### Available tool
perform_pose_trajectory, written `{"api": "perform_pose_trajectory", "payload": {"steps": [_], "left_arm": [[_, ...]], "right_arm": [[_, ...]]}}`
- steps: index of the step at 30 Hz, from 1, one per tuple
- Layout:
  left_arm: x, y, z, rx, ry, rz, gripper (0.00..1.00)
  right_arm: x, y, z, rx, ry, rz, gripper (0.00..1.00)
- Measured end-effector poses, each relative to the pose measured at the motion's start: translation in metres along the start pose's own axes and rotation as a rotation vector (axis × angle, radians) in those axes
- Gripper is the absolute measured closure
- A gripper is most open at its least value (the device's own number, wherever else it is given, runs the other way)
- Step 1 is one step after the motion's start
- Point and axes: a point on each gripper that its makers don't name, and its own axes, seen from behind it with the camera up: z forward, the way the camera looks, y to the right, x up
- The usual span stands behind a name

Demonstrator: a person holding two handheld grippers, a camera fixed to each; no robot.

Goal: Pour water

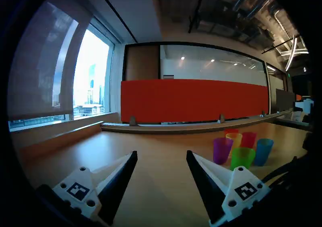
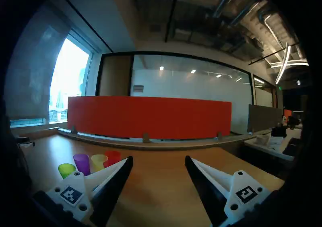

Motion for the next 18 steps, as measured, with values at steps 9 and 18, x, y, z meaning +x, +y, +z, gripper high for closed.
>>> {"api": "perform_pose_trajectory", "payload": {"steps": [9, 18], "left_arm": [[0.0, 0.0, 0.0, 0.0, 0.0, 0.0, 0.1], [0.0, 0.0, 0.0, 0.0, 0.0, 0.0, 0.1]], "right_arm": [[-0.01, 0.003, 0.001, 0.03, 0.048, 0.019, 0.0], [-0.026, 0.012, 0.007, 0.044, 0.059, 0.054, 0.0]]}}
